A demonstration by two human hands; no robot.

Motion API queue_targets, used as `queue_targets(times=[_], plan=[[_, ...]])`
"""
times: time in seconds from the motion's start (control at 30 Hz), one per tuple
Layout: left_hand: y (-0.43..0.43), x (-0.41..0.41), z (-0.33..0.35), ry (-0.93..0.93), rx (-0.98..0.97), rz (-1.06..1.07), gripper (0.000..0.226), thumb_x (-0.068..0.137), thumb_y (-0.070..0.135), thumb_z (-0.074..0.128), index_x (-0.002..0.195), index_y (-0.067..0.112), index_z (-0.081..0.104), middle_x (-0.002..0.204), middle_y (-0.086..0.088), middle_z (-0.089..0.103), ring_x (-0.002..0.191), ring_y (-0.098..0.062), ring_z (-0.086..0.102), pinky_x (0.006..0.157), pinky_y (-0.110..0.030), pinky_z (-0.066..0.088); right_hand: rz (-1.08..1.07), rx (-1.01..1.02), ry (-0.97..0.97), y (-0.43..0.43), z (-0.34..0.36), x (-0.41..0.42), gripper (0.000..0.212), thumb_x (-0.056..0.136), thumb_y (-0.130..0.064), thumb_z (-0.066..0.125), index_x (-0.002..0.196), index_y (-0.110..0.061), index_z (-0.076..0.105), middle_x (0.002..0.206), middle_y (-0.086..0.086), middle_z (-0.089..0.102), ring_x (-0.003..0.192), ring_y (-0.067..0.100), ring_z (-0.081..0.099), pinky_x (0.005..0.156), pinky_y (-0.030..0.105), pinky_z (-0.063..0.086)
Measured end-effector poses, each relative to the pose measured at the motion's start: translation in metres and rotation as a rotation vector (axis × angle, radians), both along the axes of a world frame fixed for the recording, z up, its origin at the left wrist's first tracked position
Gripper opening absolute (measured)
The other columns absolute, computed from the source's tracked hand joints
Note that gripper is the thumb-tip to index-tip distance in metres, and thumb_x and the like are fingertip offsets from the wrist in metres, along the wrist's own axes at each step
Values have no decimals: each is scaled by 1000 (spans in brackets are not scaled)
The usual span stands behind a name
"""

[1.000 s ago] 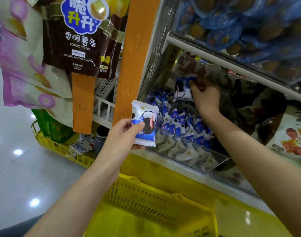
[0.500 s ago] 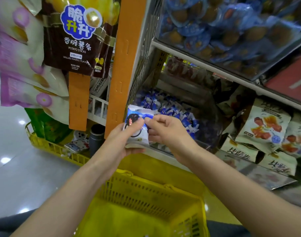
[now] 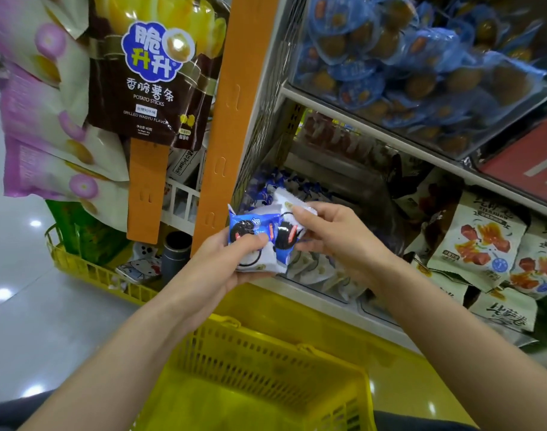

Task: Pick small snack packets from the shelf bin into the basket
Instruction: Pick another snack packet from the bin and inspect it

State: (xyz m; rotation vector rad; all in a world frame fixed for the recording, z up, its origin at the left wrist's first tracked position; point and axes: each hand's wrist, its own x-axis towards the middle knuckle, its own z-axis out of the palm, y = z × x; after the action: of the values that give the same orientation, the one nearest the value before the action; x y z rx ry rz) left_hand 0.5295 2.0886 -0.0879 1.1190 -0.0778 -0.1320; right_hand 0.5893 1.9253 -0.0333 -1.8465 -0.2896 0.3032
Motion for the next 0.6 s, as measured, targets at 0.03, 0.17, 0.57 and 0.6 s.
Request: queue_targets(times=[0.03, 0.17, 0.57, 0.6], plan=[[0, 0, 0, 9, -34, 35, 21, 90, 17, 55, 111, 18, 59, 100, -2, 73, 92, -16, 70, 69, -25, 58, -36, 57, 4, -1, -2, 0, 18, 92, -25, 54, 99, -11, 65, 85, 2, 73, 77, 8, 69, 61, 16, 53], [2, 4, 1, 27, -2, 182, 15, 91, 16, 54, 105, 19, 60, 97, -2, 74, 89, -15, 70, 71, -28, 59, -27, 144, 67, -9, -13, -5, 28, 92, -13, 55, 119, -9, 50, 103, 5, 70, 88, 17, 70, 71, 26, 57], [0, 9, -1, 48, 259, 310, 29, 91, 25, 56, 118, 14, 53, 110, -7, 67, 98, -20, 66, 88, -42, 54, 154, -325, 36, -4, -16, -16, 20, 94, -33, 51, 102, -18, 61, 89, -3, 71, 77, 6, 65, 71, 21, 50], [1, 10, -1, 51, 229, 315, 30, 92, 24, 55, 120, 13, 51, 111, -8, 66, 95, -19, 67, 81, -38, 57, 117, -323, 19, -4, -13, -10, 22, 94, -33, 50, 102, -17, 62, 90, 2, 71, 77, 11, 66, 74, 27, 51]])
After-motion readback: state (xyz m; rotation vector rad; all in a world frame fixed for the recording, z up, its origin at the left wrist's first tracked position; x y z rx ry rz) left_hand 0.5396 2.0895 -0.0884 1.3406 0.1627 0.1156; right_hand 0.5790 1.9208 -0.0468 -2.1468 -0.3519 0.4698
